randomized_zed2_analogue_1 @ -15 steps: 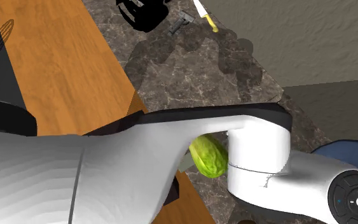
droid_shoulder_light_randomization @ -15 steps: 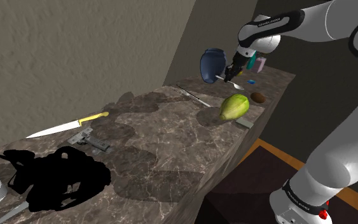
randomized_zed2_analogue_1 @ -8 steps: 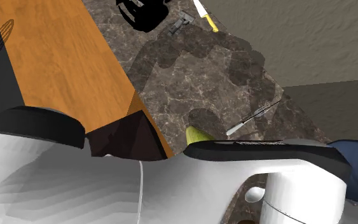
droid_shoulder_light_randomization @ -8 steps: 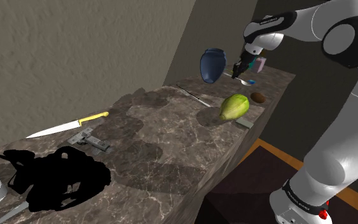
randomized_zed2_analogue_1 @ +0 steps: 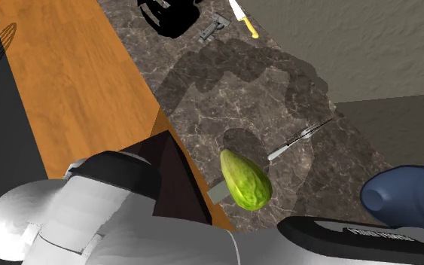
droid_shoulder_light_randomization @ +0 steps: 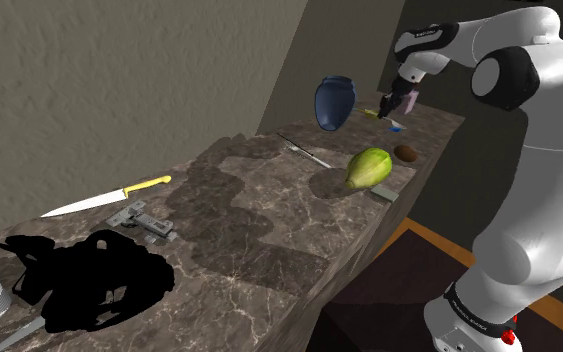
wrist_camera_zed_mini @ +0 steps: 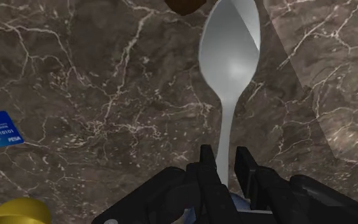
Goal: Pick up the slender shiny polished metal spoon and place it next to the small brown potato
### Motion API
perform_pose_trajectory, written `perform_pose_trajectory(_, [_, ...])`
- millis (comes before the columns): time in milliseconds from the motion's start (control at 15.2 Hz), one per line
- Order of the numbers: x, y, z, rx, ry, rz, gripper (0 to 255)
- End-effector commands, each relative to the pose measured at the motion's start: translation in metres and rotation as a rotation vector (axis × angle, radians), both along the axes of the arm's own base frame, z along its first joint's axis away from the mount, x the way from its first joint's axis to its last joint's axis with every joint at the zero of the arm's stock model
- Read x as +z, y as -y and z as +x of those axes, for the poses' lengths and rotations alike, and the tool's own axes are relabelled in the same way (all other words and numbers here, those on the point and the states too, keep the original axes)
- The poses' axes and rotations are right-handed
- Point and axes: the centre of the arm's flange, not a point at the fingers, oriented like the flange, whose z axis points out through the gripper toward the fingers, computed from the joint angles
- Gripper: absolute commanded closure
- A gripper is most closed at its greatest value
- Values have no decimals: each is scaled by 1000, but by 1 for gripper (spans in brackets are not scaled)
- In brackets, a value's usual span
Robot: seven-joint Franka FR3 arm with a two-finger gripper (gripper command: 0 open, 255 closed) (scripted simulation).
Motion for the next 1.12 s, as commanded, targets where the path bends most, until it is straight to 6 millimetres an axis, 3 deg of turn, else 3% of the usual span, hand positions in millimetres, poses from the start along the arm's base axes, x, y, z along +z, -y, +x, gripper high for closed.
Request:
perform_pose_trajectory(0, [-1,28,3,2,0,0,255])
perform_pose_trajectory(66, [-1,45,5,2,0,0,255])
perform_pose_trajectory(1056, [-80,45,5,2,0,0,255])
